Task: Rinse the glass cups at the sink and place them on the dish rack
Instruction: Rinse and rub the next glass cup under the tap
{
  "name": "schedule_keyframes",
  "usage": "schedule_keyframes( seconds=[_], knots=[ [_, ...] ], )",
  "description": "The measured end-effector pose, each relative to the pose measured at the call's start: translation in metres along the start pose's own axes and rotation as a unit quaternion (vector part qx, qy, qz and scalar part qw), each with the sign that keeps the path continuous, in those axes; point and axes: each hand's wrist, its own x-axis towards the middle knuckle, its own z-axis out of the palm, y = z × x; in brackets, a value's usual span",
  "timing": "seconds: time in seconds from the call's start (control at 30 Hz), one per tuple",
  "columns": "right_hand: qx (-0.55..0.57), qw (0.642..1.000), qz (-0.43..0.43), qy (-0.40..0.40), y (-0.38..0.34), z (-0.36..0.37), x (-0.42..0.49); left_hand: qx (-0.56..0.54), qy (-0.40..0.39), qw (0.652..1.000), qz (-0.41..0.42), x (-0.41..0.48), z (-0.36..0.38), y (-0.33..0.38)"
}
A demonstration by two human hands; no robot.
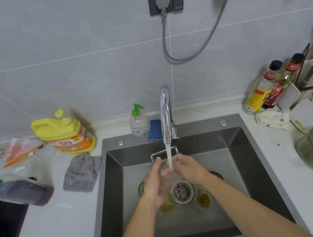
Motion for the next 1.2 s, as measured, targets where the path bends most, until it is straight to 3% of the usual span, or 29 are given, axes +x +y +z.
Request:
schedule_keyframes(
  seconds=[0.1,0.17,0.3,0.43,0.53,0.63,0.77,0.93,1.0,1.07,1.13,1.2],
  knots=[
    [-0.115,0.987,-0.092,-0.062,0.006,-0.005,-0.012,-0.025,0.026,0.999,-0.023,0.005,-0.008,0.008],
    [-0.194,0.975,-0.101,-0.033,0.009,-0.005,-0.008,-0.07,0.045,0.996,-0.044,0.003,-0.009,0.008],
    [-0.104,0.992,-0.067,0.034,-0.003,-0.002,-0.001,-0.069,0.007,0.998,-0.009,-0.004,-0.001,0.002],
    [-0.023,0.998,-0.051,0.028,-0.01,0.005,-0.002,-0.057,0.009,0.998,0.026,-0.002,-0.004,0.003],
    [-0.132,0.985,-0.109,-0.008,0.0,0.0,-0.004,-0.083,0.03,0.996,-0.002,0.002,-0.01,0.003],
    [-0.229,0.968,-0.102,0.005,-0.001,0.001,-0.002,-0.11,0.055,0.991,-0.042,0.001,-0.011,0.0],
    [-0.161,0.982,-0.038,0.087,-0.014,0.011,0.009,-0.031,0.042,0.998,-0.031,-0.003,-0.004,-0.01],
    [0.018,0.998,0.05,0.03,-0.009,-0.001,0.015,0.06,0.028,0.998,0.002,-0.011,-0.005,0.002],
    [-0.02,0.999,0.038,0.021,-0.003,-0.003,0.012,0.047,0.062,0.997,-0.005,-0.009,-0.007,0.007],
    [-0.141,0.989,-0.009,0.039,0.003,-0.005,0.007,0.036,0.091,0.995,-0.021,0.004,-0.011,0.002],
    [-0.244,0.962,-0.058,0.11,0.01,-0.007,0.001,-0.007,0.115,0.992,-0.054,0.005,-0.009,0.001],
    [-0.24,0.95,-0.094,0.178,0.018,-0.008,-0.003,-0.054,0.141,0.985,-0.081,-0.005,-0.006,0.003]
  ],
)
